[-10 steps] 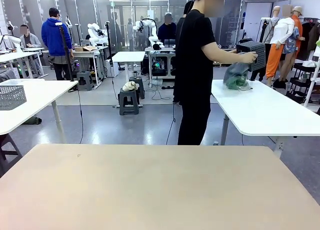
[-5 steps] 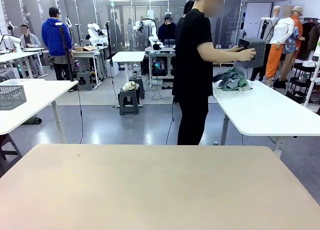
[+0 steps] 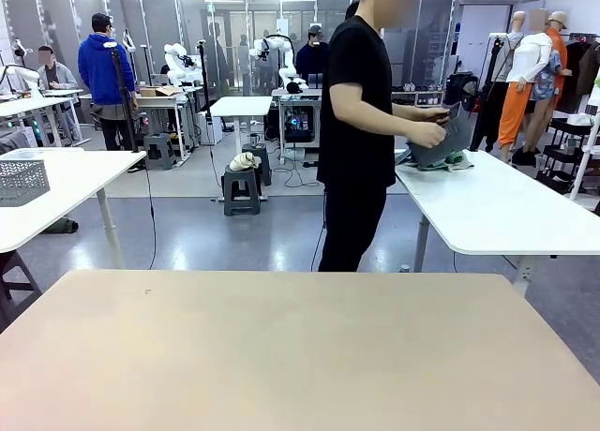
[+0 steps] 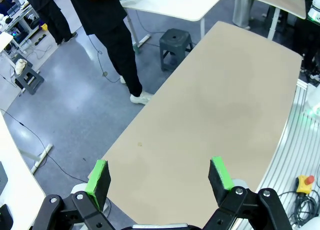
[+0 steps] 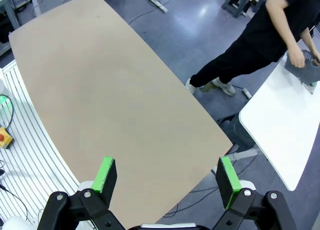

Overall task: Fold the towels and place them in the basket.
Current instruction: When a person lays out a Towel with hook on the table, fold it in half twice.

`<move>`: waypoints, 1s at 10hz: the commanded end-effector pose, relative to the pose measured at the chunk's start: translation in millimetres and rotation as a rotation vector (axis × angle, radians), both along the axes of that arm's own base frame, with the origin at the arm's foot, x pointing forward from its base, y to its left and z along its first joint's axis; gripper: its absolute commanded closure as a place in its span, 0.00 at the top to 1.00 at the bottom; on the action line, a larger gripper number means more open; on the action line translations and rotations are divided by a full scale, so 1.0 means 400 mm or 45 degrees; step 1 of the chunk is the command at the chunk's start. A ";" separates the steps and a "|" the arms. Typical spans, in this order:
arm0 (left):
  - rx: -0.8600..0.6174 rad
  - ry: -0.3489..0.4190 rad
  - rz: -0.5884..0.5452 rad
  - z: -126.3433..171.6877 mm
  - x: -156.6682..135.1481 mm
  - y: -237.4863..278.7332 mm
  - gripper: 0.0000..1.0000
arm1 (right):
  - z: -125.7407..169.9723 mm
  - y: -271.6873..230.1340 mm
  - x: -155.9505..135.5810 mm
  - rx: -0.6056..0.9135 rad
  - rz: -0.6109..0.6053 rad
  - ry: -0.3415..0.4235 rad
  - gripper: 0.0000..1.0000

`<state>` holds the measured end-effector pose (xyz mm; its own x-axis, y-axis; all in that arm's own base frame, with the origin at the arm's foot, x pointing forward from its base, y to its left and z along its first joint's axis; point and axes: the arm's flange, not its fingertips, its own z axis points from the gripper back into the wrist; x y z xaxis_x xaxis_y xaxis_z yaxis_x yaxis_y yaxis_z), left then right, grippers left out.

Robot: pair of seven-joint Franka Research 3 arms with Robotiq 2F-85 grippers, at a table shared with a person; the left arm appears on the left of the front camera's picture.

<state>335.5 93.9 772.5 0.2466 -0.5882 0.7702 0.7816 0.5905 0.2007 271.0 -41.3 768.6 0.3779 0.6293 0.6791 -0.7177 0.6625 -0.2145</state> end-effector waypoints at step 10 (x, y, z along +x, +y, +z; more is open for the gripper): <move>0.107 0.050 -0.034 0.014 -0.015 -0.013 1.00 | 0.016 0.003 -0.007 -0.069 0.035 0.033 1.00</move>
<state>334.4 90.0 772.4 0.2504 -0.6194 0.7441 0.7907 0.5743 0.2120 268.8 -38.1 769.8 0.3787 0.6414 0.6672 -0.7264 0.6527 -0.2152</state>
